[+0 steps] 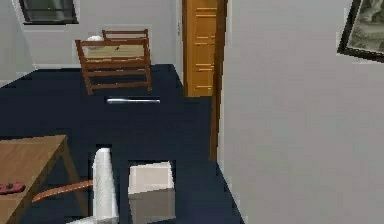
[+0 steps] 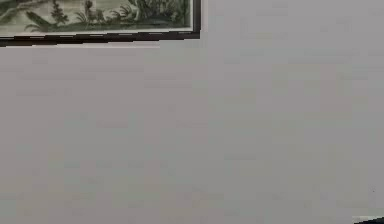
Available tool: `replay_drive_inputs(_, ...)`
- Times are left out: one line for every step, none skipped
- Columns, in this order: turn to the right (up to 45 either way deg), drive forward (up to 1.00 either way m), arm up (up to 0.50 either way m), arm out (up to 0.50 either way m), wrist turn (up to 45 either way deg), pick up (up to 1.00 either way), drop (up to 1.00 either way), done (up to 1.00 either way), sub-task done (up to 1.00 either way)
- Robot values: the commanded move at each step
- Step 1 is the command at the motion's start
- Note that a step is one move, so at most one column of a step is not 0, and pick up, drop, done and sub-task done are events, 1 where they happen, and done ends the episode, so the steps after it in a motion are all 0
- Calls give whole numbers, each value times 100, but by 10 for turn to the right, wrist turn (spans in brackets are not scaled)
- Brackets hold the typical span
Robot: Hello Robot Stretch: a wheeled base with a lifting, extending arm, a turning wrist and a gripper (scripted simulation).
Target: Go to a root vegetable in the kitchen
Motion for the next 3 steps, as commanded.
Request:
replay_drive_inputs(0, 15, 0, 0, 0, 0, 0, 0, 0)
replay_drive_inputs(-30, 0, 0, 0, 0, 0, 0, 0, 0)
replay_drive_inputs(360, 0, 0, 0, 0, 0, 0, 0, 0)
